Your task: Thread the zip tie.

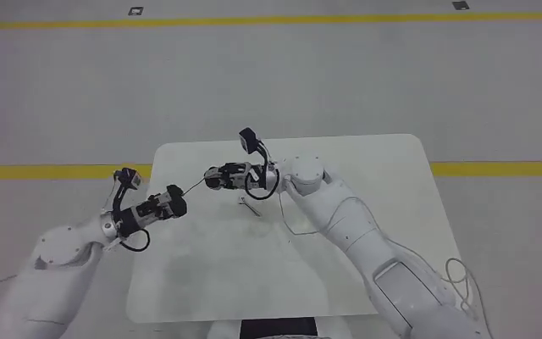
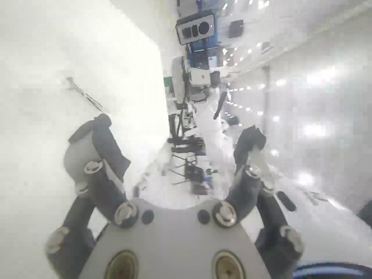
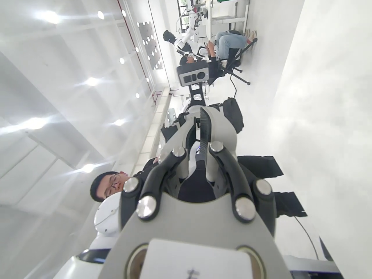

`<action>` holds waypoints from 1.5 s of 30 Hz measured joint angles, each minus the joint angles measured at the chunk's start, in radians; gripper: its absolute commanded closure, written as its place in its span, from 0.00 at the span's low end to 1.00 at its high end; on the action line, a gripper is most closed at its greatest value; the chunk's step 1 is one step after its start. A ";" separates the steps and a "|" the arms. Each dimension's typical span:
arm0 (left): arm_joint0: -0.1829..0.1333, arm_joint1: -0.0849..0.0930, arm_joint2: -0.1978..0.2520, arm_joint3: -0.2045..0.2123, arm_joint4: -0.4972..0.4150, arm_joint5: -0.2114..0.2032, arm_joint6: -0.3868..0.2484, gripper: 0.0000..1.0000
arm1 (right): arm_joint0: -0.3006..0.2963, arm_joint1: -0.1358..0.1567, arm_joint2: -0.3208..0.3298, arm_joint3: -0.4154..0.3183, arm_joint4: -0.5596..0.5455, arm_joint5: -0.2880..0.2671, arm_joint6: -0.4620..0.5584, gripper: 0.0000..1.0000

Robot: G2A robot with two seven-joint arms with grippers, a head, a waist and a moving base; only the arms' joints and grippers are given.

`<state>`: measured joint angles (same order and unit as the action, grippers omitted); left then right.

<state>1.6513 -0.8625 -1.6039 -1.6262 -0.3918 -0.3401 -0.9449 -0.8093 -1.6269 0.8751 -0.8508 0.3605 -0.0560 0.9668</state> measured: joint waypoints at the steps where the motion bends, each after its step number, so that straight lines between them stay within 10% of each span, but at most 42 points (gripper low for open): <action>1: 0.000 0.000 0.001 -0.002 0.044 0.000 0.005 0.00 | 0.000 0.000 0.000 0.000 0.001 0.001 -0.001 1.00; 12: -0.003 -0.001 0.010 0.013 -0.029 0.002 -0.001 0.00 | -0.001 0.000 0.000 -0.001 0.000 0.000 -0.002 1.00; 35: 0.033 -0.053 -0.072 -0.173 0.290 0.000 0.135 0.00 | -0.048 0.026 0.053 -0.081 0.053 0.226 -0.057 1.00; 45: 0.041 -0.057 -0.074 -0.180 0.317 0.000 0.143 0.00 | -0.059 0.027 0.061 -0.090 0.063 0.227 -0.085 1.00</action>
<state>1.6925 -0.9196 -1.6782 -1.8061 -0.0747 -0.3400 -0.8020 -0.8686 -1.5995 0.9359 -0.9405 0.4232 0.1710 0.8818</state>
